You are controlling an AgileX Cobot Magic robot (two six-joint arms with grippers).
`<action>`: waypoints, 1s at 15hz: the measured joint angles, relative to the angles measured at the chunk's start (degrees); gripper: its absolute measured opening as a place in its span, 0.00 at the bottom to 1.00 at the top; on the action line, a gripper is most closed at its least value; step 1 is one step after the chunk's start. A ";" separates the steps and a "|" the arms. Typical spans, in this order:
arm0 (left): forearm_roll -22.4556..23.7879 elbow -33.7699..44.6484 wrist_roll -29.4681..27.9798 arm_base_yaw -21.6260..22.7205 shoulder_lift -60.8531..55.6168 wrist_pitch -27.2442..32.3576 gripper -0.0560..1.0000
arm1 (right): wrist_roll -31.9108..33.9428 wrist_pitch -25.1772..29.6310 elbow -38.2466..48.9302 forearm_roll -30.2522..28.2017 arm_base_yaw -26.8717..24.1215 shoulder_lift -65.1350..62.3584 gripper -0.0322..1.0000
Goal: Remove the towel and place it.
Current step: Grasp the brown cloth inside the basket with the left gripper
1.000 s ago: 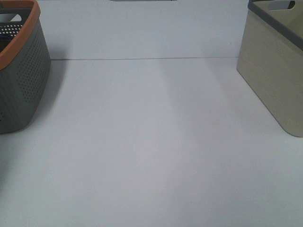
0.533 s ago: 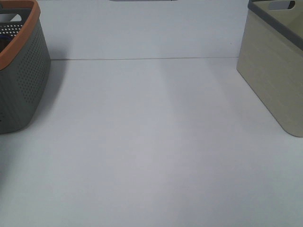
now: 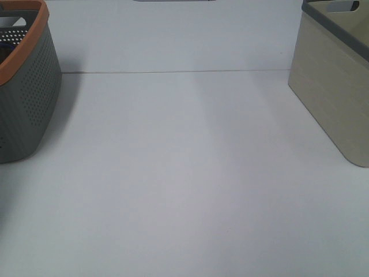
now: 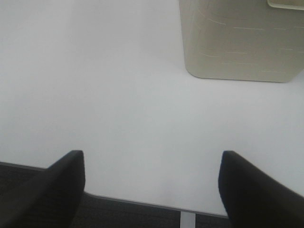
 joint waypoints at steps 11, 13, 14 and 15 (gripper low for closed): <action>2.23 0.00 -0.69 0.00 -0.06 3.27 0.05 | 0.00 0.00 0.00 0.00 0.00 0.00 0.69; 2.69 0.00 -1.03 0.00 -0.86 3.72 0.05 | 0.00 0.00 0.00 0.00 0.00 0.00 0.69; 2.69 0.00 -1.38 0.00 -2.06 4.35 0.05 | 0.00 0.00 0.00 0.00 0.00 0.00 0.69; 2.81 0.00 -2.18 0.00 -4.13 5.27 0.05 | 0.00 0.00 0.00 0.00 0.00 0.00 0.69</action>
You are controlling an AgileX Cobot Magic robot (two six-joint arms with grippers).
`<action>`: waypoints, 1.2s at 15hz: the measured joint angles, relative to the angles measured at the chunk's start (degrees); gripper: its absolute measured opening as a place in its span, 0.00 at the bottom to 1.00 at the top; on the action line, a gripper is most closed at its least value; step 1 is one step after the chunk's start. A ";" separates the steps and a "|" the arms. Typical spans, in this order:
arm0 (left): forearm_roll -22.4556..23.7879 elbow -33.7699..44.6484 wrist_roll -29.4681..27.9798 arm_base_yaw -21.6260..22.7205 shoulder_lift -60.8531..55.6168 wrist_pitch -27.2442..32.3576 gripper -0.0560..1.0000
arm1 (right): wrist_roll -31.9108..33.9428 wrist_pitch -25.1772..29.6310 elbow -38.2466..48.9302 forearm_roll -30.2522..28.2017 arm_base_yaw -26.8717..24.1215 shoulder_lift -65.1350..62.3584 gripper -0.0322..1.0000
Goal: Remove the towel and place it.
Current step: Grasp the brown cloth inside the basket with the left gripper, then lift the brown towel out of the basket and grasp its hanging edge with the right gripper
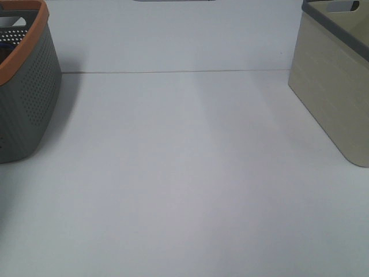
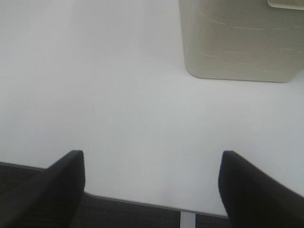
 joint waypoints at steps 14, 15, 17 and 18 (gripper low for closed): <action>-2.81 -0.11 -8.54 0.00 -40.39 2.06 0.05 | 0.00 0.00 0.00 0.00 0.00 0.00 0.69; -3.55 -0.11 -8.37 0.00 -41.02 0.86 0.05 | 0.00 0.00 0.00 0.00 0.00 0.00 0.69; -8.19 -0.11 -6.42 0.00 -42.34 -2.75 0.05 | 0.00 0.00 0.00 0.23 0.00 0.00 0.69; -10.77 -0.11 -4.93 0.00 -42.63 -4.30 0.05 | 0.00 0.00 0.00 0.52 0.00 0.00 0.69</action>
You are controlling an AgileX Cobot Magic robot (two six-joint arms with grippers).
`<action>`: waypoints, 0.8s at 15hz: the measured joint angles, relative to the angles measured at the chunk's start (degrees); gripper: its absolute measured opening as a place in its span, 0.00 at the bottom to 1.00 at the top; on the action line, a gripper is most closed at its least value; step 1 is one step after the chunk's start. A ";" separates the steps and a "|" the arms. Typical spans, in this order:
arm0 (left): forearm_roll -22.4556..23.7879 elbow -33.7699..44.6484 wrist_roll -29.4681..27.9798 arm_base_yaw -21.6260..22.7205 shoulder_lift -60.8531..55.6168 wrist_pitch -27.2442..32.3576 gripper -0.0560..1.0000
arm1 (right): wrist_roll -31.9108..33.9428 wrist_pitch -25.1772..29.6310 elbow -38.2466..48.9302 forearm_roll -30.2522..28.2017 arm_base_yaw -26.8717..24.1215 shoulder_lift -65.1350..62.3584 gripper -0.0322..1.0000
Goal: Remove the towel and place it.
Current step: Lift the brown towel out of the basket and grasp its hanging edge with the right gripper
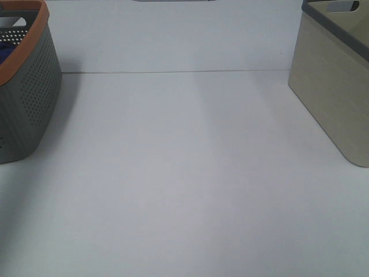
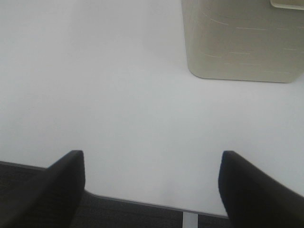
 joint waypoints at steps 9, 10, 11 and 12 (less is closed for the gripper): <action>-5.21 -2.29 13.18 -20.23 2.58 -15.36 0.05 | -21.77 -5.10 -6.65 22.75 0.00 20.17 0.69; -5.21 -2.29 13.18 -21.89 4.07 -15.36 0.05 | -25.84 -6.47 -7.10 27.85 0.00 23.38 0.69; -5.21 -2.29 13.18 -24.12 6.42 -15.36 0.05 | -31.11 -8.88 -7.28 34.15 0.00 28.36 0.69; -5.21 -2.29 13.18 -26.07 7.85 -15.36 0.05 | -33.63 -10.60 -7.28 37.53 0.00 31.23 0.69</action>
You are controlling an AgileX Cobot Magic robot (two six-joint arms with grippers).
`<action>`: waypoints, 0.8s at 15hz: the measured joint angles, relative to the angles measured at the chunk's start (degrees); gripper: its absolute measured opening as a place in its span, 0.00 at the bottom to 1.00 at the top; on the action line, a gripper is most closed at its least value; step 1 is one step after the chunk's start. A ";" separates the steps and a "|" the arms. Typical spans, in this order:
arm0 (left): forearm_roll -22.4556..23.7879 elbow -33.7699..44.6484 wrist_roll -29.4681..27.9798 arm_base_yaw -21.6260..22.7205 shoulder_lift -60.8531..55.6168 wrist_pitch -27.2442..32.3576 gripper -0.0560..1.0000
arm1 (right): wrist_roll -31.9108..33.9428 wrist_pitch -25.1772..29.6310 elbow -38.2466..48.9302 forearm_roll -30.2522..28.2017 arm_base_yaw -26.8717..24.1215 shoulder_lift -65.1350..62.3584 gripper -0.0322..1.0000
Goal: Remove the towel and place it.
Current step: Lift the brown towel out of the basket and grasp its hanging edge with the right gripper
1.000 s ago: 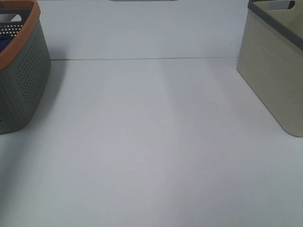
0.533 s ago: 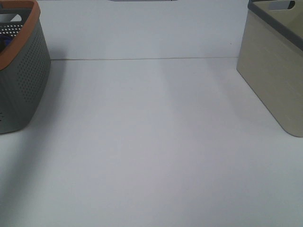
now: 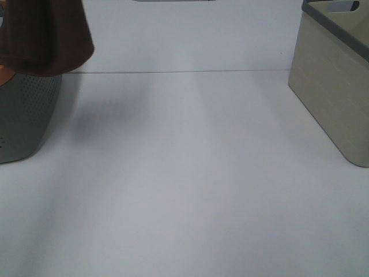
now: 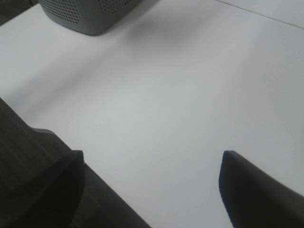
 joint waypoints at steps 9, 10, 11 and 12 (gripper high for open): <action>-0.34 0.00 1.89 -17.76 7.39 -0.46 0.05 | -34.03 -8.37 0.00 27.44 0.00 24.58 0.69; -0.34 0.00 1.89 -17.99 7.45 -0.46 0.05 | -35.41 -8.48 0.00 28.88 0.00 25.50 0.69; -0.40 0.00 1.72 -18.39 7.85 -0.46 0.05 | -38.62 -8.77 0.00 31.23 0.00 27.56 0.69; -0.80 0.00 1.72 -18.45 8.37 -0.46 0.05 | -41.54 -8.82 0.00 33.92 0.00 29.28 0.69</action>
